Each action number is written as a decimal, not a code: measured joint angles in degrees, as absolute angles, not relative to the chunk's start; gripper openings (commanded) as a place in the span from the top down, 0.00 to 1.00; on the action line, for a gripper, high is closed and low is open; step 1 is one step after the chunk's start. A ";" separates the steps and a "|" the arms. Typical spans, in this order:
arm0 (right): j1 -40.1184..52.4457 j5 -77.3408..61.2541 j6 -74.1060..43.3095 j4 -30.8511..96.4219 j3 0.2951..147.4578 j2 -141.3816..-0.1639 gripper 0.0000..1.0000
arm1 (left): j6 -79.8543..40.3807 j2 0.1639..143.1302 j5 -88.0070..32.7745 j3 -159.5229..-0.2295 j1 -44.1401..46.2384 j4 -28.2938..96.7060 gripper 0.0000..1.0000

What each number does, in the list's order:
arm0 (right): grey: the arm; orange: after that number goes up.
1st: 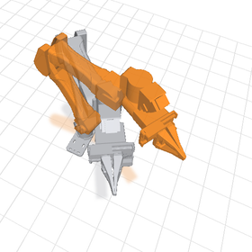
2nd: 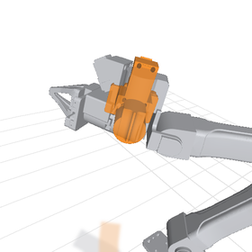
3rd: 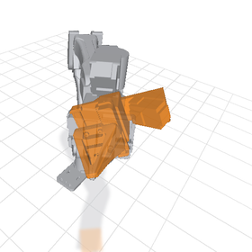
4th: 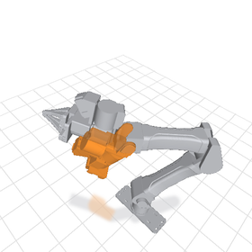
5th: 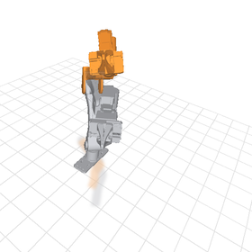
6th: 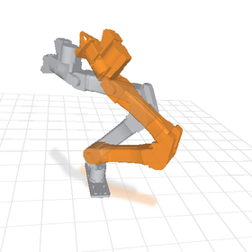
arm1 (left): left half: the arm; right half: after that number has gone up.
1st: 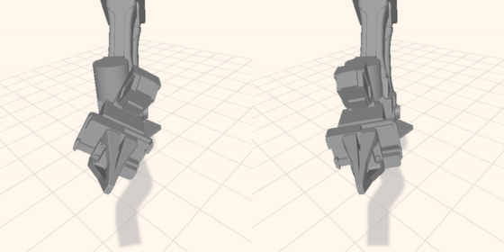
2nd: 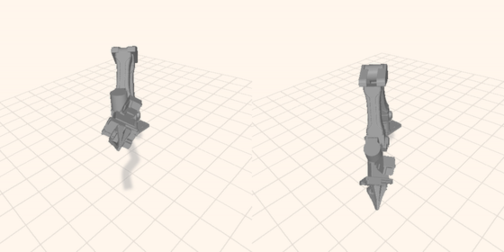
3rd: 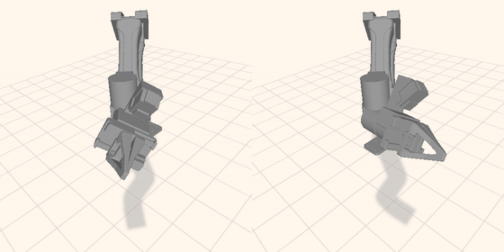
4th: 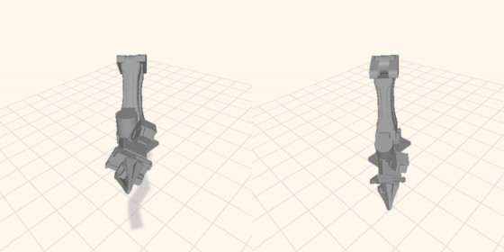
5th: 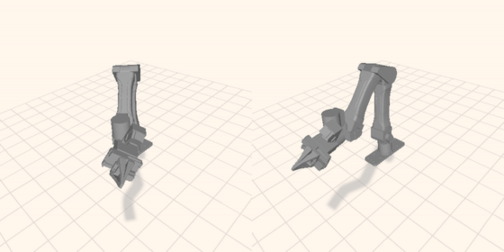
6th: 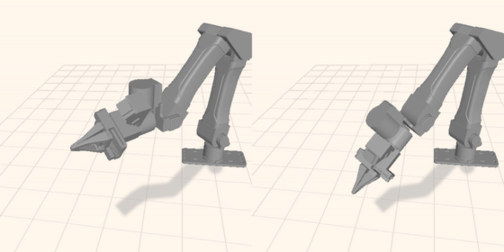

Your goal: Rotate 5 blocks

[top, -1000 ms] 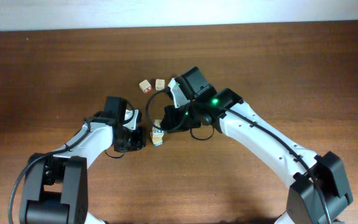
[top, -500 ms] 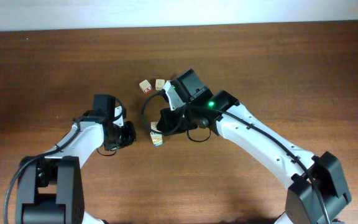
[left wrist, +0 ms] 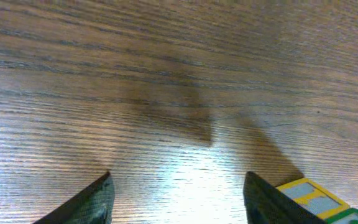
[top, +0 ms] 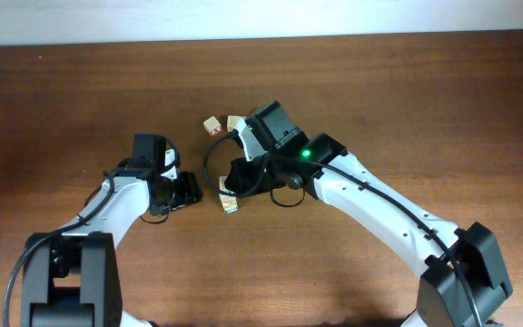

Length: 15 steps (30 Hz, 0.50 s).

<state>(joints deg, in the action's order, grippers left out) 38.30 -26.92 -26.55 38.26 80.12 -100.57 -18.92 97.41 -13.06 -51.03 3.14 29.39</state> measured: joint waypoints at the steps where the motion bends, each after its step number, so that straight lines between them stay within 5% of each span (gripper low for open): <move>1: 38.30 -26.92 -26.55 38.28 80.14 -100.57 0.88 | -19.00 97.30 -12.93 -51.09 3.16 29.19 0.11; 3: 38.30 -26.89 -26.55 38.33 80.16 -100.57 0.87 | -19.00 97.23 -12.97 -51.27 3.09 28.21 0.01; 15: 38.30 -26.94 -26.55 38.44 80.34 -100.57 0.84 | -18.90 98.37 4.05 -50.26 2.81 18.96 0.00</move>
